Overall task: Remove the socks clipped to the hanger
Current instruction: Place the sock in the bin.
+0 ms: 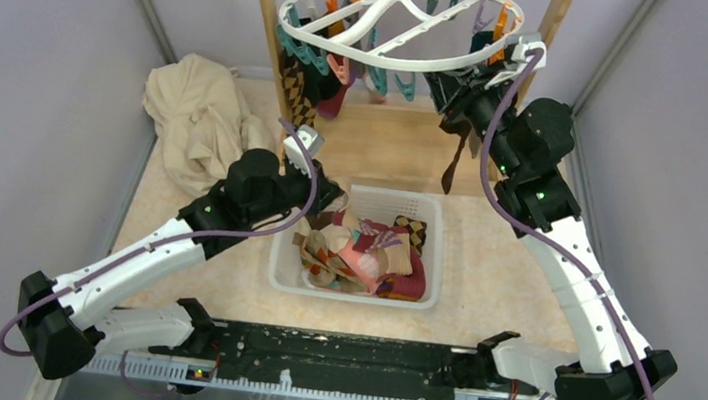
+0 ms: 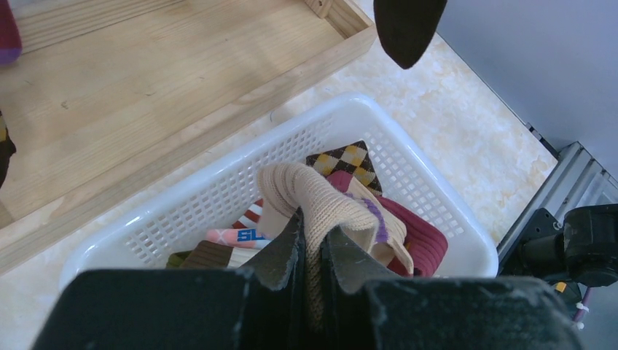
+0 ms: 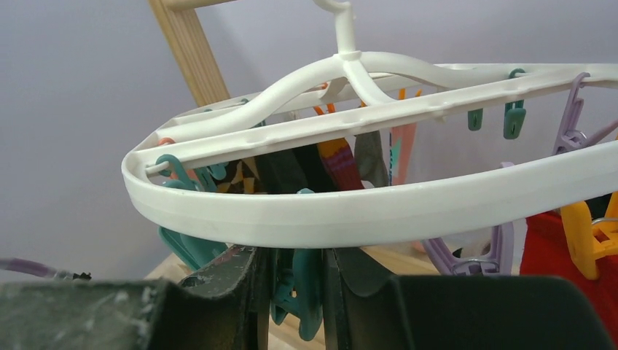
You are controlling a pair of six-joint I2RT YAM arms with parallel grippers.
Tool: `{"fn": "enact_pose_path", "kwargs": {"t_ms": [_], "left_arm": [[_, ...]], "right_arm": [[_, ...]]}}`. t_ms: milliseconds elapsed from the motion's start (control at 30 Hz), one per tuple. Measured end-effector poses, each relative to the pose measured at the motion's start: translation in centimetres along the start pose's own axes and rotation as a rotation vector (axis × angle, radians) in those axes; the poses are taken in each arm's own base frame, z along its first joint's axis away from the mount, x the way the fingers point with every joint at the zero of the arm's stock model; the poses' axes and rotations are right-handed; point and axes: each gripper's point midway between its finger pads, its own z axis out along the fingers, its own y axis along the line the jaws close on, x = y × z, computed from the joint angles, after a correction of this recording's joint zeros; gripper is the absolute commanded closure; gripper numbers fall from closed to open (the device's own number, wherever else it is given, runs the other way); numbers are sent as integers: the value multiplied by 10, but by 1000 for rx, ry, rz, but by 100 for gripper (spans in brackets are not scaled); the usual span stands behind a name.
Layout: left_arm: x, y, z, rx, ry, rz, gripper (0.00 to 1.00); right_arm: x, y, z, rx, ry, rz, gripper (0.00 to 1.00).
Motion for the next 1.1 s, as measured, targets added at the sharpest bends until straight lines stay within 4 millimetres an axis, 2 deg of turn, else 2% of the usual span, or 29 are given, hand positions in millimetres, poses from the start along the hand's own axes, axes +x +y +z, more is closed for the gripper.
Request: {"fn": "enact_pose_path", "kwargs": {"t_ms": [133,167,200,233,267,300,467,633,900,1033,1100], "left_arm": [[1,0,0,3,3,0,86],[1,0,1,4,5,-1,86],[2,-1,1,6,7,-2,86],[2,-1,1,7,8,-4,86],[2,-1,1,10,10,-5,86],[3,-2,2,13,12,-7,86],[6,-5,3,31,25,-17,86],[14,-8,7,50,54,-33,84],[30,-14,18,90,120,-60,73],[42,-16,24,106,162,-70,62],[48,-16,27,108,180,-76,53]], "right_arm": [[6,-1,0,3,12,2,99],[7,-2,0,4,15,3,96],[8,-2,-1,5,17,3,91],[10,-2,-2,6,20,4,74],[12,-3,-3,8,26,5,63],[14,-3,-4,9,30,8,56],[32,-5,-16,25,73,30,36],[49,-10,-35,54,124,43,32],[59,-11,-68,89,181,56,31],[74,-12,-88,102,226,70,31],[82,-13,-95,110,252,75,31]]}}
